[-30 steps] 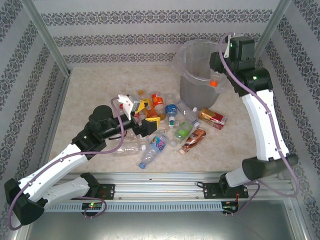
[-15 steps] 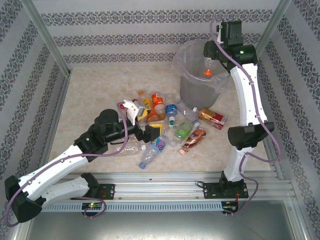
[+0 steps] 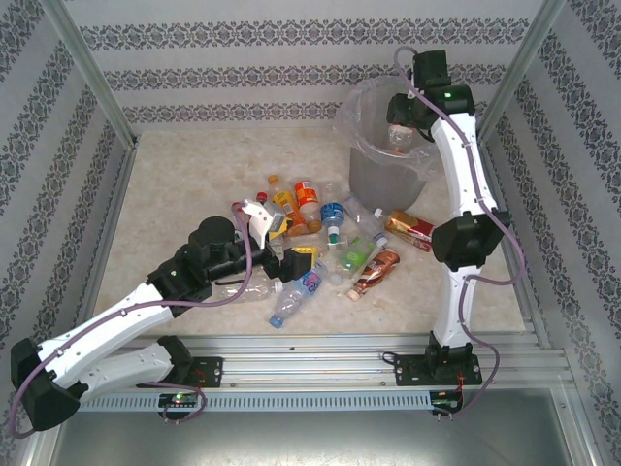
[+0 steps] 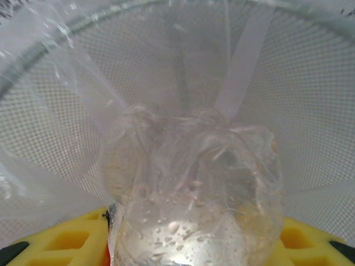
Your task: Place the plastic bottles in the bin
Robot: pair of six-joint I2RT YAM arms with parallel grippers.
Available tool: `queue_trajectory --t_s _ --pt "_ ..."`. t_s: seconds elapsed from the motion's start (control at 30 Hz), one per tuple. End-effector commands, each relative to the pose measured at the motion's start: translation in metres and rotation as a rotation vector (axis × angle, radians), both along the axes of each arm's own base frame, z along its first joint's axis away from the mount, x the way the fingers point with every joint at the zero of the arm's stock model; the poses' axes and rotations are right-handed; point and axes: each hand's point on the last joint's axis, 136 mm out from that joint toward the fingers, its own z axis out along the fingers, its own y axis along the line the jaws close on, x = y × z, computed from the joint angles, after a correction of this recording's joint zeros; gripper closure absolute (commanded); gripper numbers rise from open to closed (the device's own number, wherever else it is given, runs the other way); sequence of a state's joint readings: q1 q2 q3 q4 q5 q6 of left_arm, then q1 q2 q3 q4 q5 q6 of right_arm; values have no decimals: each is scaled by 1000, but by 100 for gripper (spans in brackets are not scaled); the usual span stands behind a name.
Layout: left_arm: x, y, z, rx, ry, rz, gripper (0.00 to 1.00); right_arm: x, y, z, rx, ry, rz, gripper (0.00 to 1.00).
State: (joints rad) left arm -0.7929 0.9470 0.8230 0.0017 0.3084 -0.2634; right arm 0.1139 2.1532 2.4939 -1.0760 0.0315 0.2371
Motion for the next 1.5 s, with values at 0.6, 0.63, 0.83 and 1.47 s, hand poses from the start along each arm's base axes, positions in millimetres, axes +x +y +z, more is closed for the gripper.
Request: queue_trajectory --t_s 0.6,0.63,0.83,1.47 --pt "-6 4 -4 18 29 12 0 -11 1 -81 7 270 -31 46" --pt "-6 4 -5 20 31 10 0 -11 0 -85 -1 284 -29 45" --pt "-3 8 -8 30 46 45 0 -14 -1 -98 -14 324 -29 39" --pt "15 44 -12 90 152 284 0 -26 4 -15 57 138 -5 18"
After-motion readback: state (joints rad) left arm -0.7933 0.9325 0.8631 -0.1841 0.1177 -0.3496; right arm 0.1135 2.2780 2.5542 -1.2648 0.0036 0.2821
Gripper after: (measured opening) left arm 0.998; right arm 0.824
